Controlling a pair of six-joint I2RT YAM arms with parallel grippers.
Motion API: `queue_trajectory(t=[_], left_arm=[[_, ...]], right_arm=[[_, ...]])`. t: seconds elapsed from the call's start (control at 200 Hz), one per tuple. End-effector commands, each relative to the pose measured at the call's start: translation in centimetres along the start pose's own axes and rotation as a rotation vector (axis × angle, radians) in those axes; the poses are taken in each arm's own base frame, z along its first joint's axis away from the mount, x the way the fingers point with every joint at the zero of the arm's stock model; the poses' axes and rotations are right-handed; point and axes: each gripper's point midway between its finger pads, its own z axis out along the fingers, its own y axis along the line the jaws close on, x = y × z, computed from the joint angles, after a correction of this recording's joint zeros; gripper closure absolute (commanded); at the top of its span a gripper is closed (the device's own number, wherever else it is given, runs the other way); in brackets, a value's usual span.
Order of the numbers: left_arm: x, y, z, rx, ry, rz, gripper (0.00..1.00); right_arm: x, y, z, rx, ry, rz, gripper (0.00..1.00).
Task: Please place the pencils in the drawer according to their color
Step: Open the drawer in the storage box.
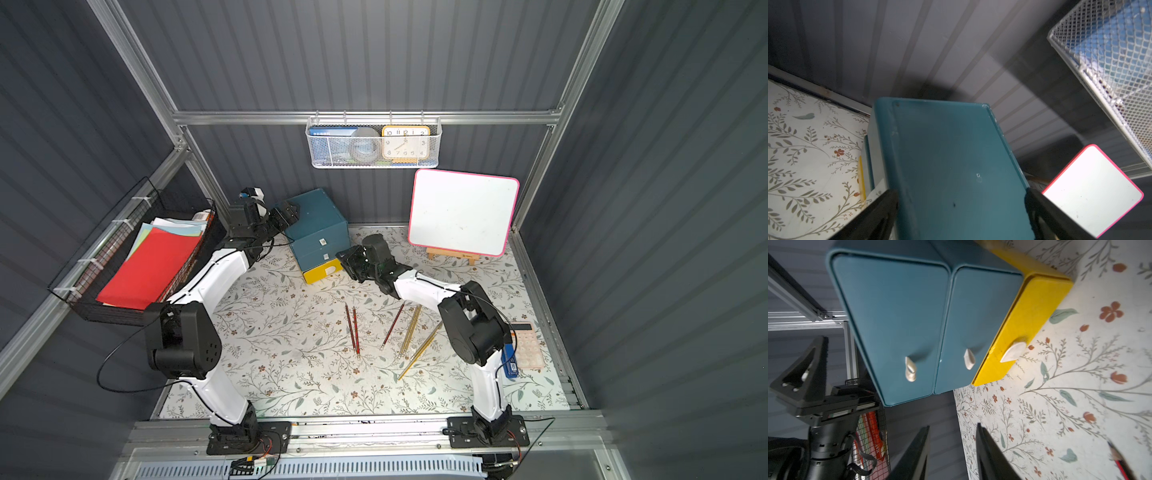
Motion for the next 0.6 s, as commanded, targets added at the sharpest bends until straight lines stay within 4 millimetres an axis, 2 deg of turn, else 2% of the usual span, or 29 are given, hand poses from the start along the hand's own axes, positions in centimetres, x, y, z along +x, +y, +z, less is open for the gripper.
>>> queue_trajectory(t=[0.0, 0.21, 0.24, 0.385, 0.595], left_arm=[[0.0, 0.6, 0.3, -0.008, 0.010, 0.011, 0.00], [0.5, 2.3, 0.7, -0.043, 0.017, 0.002, 0.00], [0.5, 2.5, 0.8, -0.047, 0.018, 0.000, 0.00], [1.2, 3.9, 1.2, -0.077, 0.037, 0.000, 0.00], [2.6, 4.6, 1.1, -0.083, 0.056, -0.001, 0.00]], right_arm=[[-0.5, -0.4, 0.4, -0.016, -0.014, 0.014, 0.59], [-0.6, -0.8, 1.3, -0.021, -0.014, 0.027, 0.59], [-1.4, -1.1, 1.4, -0.018, -0.053, 0.038, 0.59], [-1.8, -1.5, 2.4, -0.037, -0.074, 0.081, 0.59], [-2.3, -1.5, 4.1, -0.043, -0.088, 0.105, 0.59]])
